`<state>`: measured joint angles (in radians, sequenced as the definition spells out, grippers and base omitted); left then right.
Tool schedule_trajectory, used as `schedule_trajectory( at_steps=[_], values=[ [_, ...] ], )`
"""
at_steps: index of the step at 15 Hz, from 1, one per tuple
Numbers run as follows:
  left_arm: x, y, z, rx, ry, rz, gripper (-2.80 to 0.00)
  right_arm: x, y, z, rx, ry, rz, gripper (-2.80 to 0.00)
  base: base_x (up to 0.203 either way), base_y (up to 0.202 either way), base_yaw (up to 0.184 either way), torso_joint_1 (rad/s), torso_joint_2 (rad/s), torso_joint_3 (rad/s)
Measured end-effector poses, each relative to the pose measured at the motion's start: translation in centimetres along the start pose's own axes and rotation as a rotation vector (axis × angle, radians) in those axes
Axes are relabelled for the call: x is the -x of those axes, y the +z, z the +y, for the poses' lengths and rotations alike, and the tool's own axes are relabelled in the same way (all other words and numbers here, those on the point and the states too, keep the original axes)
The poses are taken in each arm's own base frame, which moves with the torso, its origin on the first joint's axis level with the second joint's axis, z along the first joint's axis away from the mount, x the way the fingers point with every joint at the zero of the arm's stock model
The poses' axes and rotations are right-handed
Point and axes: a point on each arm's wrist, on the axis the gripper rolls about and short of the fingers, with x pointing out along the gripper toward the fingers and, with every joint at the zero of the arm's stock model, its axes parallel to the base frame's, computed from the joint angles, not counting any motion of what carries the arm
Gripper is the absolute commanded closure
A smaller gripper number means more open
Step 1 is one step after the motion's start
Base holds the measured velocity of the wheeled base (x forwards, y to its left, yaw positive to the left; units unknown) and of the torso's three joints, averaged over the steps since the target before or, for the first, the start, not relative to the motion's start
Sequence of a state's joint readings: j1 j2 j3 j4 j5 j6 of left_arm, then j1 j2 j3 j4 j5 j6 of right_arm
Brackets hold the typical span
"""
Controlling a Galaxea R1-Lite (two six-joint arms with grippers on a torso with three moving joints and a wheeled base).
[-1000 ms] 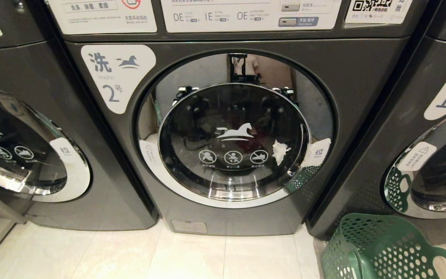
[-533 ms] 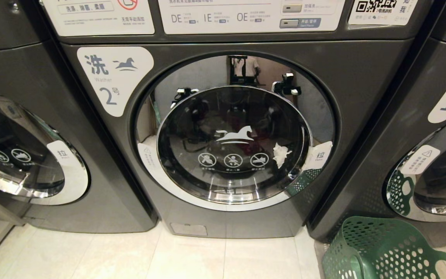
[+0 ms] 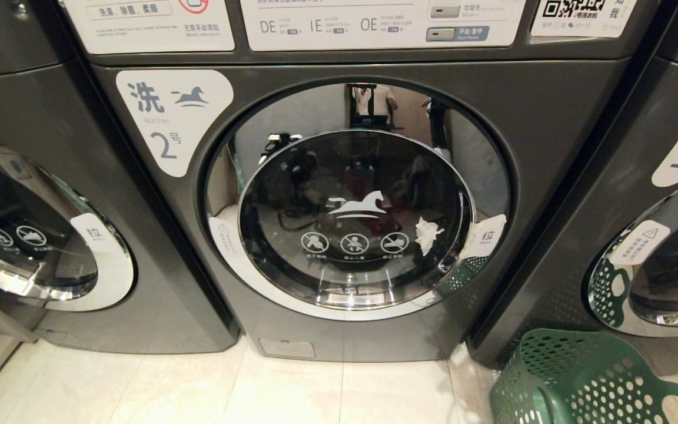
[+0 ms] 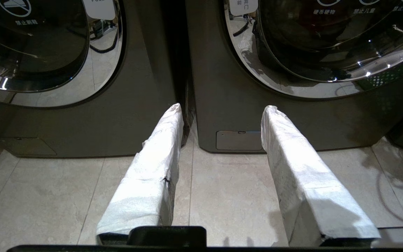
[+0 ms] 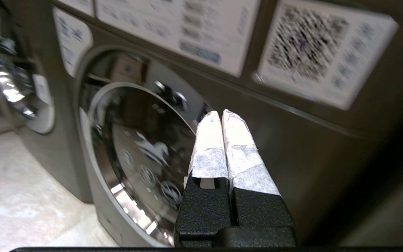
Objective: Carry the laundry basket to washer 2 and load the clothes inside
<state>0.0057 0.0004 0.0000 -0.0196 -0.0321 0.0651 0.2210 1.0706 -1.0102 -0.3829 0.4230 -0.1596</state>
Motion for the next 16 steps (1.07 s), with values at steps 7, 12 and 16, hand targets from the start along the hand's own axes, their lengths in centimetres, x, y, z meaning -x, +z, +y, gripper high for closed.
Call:
schedule_trajectory(
  at_steps=[7,12,16],
  values=[
    [0.0,0.0,0.0,0.018,0.001,0.0,0.0,-9.4,0.7,0.3,-0.009,0.122,-0.084,0.0,0.0,0.0,0.0,0.0,0.0,0.0],
    [0.0,0.0,0.0,0.018,0.001,0.0,0.0,-13.9,-0.8,0.5,-0.002,0.093,-0.15,0.0,0.0,0.0,0.0,0.0,0.0,0.0],
    [0.0,0.0,0.0,0.018,0.001,0.0,0.0,-15.6,-1.7,0.3,-0.009,0.06,-0.143,0.0,0.0,0.0,0.0,0.0,0.0,0.0]
  ],
)
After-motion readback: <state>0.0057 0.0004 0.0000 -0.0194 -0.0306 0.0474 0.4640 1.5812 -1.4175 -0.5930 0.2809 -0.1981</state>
